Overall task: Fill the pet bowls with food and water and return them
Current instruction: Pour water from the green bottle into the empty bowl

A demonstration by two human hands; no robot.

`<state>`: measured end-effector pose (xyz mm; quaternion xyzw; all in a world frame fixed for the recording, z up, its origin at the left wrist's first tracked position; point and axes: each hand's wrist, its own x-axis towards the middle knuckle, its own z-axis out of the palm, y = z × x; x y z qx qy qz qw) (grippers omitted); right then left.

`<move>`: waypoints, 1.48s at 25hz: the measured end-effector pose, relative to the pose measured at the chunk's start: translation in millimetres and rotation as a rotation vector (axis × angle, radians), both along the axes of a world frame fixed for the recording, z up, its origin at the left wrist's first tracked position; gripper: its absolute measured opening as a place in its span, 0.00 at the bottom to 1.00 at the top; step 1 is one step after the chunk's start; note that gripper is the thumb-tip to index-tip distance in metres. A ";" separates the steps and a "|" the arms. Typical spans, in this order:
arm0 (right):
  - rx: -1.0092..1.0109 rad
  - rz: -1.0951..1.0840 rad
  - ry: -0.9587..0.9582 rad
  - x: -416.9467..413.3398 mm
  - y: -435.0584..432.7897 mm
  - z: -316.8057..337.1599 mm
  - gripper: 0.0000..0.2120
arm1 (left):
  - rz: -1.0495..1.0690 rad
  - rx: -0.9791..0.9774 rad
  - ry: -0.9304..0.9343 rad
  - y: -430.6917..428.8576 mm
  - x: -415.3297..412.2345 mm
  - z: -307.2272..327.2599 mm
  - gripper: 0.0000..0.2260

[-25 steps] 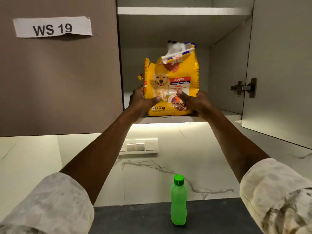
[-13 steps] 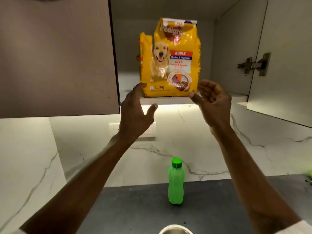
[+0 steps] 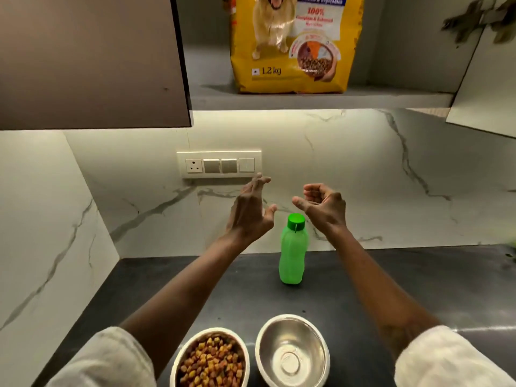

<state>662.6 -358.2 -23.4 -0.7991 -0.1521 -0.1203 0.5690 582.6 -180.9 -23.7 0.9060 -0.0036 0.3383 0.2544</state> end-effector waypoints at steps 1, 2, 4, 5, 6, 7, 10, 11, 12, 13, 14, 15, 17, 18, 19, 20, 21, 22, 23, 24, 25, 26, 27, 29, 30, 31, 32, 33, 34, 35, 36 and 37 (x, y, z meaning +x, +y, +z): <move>-0.073 0.013 0.022 10.9 2.5 -10.1 0.24 | 0.010 -0.001 0.058 0.1 6.7 -6.2 0.31; -0.152 0.024 0.043 20.8 5.2 -18.5 0.28 | 0.013 -0.005 0.112 0.2 12.8 -12.2 0.32; -0.332 0.041 0.098 39.3 12.4 -34.3 0.35 | 0.014 -0.024 0.207 0.7 24.1 -22.9 0.33; -0.431 0.053 0.133 48.7 16.6 -43.4 0.40 | 0.016 -0.035 0.250 1.4 29.2 -29.0 0.33; -0.531 0.066 0.171 55.8 20.7 -52.8 0.44 | 0.018 -0.046 0.294 2.5 34.0 -36.1 0.34; -0.619 0.088 0.198 62.0 24.6 -63.0 0.47 | 0.019 -0.058 0.340 3.2 37.2 -43.4 0.36; -0.784 0.082 0.144 72.0 32.0 -82.9 0.38 | 0.017 -0.097 0.454 6.4 42.8 -66.5 0.40; -0.795 0.049 0.086 72.0 32.4 -84.0 0.33 | 0.017 -0.111 0.483 7.3 42.2 -73.6 0.41; -0.789 0.020 0.040 70.0 32.3 -82.3 0.28 | 0.016 -0.123 0.498 7.8 41.2 -80.1 0.42; -0.773 0.006 0.005 67.1 32.0 -81.4 0.26 | 0.020 -0.139 0.510 7.6 39.0 -86.0 0.44; -0.757 0.002 -0.020 60.9 31.2 -80.4 0.24 | 0.021 -0.155 0.517 7.5 36.8 -91.8 0.46; -0.741 0.002 -0.052 54.6 30.1 -81.0 0.23 | 0.018 -0.176 0.524 6.1 34.2 -96.3 0.48; -0.703 0.000 -0.117 38.6 29.2 -79.9 0.23 | -0.004 -0.229 0.541 1.7 28.4 -104.8 0.55; -0.672 0.003 -0.143 30.9 28.7 -75.3 0.24 | -0.016 -0.258 0.542 -2.1 25.1 -109.0 0.57; -0.635 0.008 -0.176 22.4 27.8 -67.1 0.25 | -0.017 -0.289 0.526 -6.2 21.1 -112.6 0.58; -0.601 0.015 -0.212 13.5 25.8 -55.6 0.26 | -0.013 -0.318 0.477 -11.2 17.2 -115.0 0.56; -0.569 0.034 -0.242 5.3 24.2 -43.8 0.27 | 0.006 -0.349 0.400 -15.6 12.1 -115.7 0.53; -0.541 0.064 -0.265 -2.8 22.5 -32.0 0.28 | 0.032 -0.372 0.297 -19.1 6.0 -114.4 0.49; -0.526 0.099 -0.283 -9.7 19.9 -21.2 0.28 | 0.064 -0.374 0.195 -21.3 -0.1 -111.5 0.46; -0.526 0.134 -0.298 -16.3 17.7 -12.9 0.28 | 0.089 -0.351 0.121 -22.0 -7.2 -108.0 0.44; -0.545 0.159 -0.319 -23.2 15.5 -6.7 0.27 | 0.099 -0.317 0.080 -22.4 -15.6 -103.6 0.43; -0.591 0.166 -0.339 -29.6 13.3 -2.0 0.27 | 0.095 -0.284 0.068 -22.0 -23.8 -101.1 0.44; -0.651 0.156 -0.357 -35.6 10.7 2.0 0.30 | 0.079 -0.253 0.075 -22.4 -33.2 -99.1 0.44; -0.751 0.139 -0.370 -42.5 5.3 6.9 0.36 | 0.029 -0.193 0.105 -22.7 -52.0 -94.9 0.45; -0.761 0.171 -0.364 -46.5 2.6 9.3 0.36 | 0.004 -0.168 0.116 -20.7 -61.3 -92.6 0.44; -0.744 0.242 -0.350 -51.0 -1.5 11.2 0.34 | -0.023 -0.151 0.128 -17.6 -69.3 -91.0 0.43; -0.713 0.343 -0.336 -54.7 -6.4 12.3 0.28 | -0.059 -0.145 0.141 -13.8 -77.9 -88.8 0.42; -0.693 0.462 -0.324 -59.5 -11.3 13.5 0.22 | -0.110 -0.153 0.162 -8.6 -85.8 -86.6 0.41; -0.689 0.585 -0.304 -63.8 -16.2 15.5 0.17 | -0.172 -0.165 0.188 -2.8 -93.0 -84.8 0.40; -0.691 0.716 -0.266 -70.8 -22.1 20.0 0.17 | -0.223 -0.173 0.217 2.7 -101.2 -84.0 0.39; -0.692 0.844 -0.202 -74.6 -27.6 22.9 0.20 | -0.253 -0.174 0.238 6.1 -109.5 -83.0 0.38; -0.701 0.950 -0.136 -80.8 -32.2 27.4 0.26 | -0.257 -0.170 0.243 7.5 -118.0 -81.9 0.38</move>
